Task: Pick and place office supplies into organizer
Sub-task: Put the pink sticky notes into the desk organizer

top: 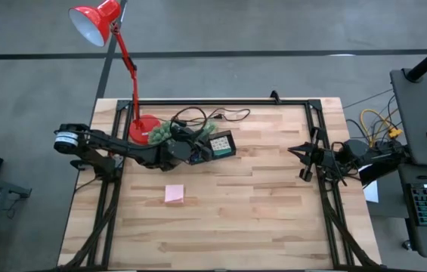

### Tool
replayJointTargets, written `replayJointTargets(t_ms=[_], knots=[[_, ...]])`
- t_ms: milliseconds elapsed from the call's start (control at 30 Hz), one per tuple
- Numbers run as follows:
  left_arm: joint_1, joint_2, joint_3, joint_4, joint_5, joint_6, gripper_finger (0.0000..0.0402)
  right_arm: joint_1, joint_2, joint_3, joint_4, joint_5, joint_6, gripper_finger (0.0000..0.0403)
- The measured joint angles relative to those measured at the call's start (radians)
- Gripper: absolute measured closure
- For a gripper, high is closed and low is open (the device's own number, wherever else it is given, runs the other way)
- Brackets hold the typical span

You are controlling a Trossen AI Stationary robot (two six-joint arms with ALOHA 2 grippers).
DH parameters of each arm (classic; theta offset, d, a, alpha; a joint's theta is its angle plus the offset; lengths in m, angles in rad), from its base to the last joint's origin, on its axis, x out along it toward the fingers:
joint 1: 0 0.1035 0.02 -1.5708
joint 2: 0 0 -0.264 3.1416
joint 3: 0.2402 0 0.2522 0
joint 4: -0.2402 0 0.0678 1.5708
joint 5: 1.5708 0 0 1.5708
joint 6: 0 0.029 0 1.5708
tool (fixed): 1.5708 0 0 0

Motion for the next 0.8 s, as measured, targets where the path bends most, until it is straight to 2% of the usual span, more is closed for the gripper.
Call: replayJointTargets(t_ms=[233,400,467,567,700,800], knots=[[0.001,0.0,0.0,0.0,0.002,0.001,0.0244,0.0,0.0,0.0,0.0,0.0,-0.001,0.0394],[0.001,0.0,0.001,0.001,0.002,0.007,0.0233,0.0,0.0,0.0,0.0,0.0,-0.003,0.0394],[-0.001,-0.001,0.012,0.009,0.035,0.007,0.0233,0.0,0.0,0.0,0.0,0.0,-0.003,0.0394],[-0.001,-0.003,0.039,0.012,0.223,0.061,0.0233,0.0,0.0,0.0,0.0,0.0,-0.003,0.0394],[-0.009,-0.003,0.07,0.014,0.614,0.125,0.0233,0.0,0.0,0.0,0.0,0.0,0.014,0.0394],[-0.03,-0.003,0.078,0.011,0.863,0.117,0.0233,0.0,0.0,0.0,0.0,0.0,0.011,0.0394]])
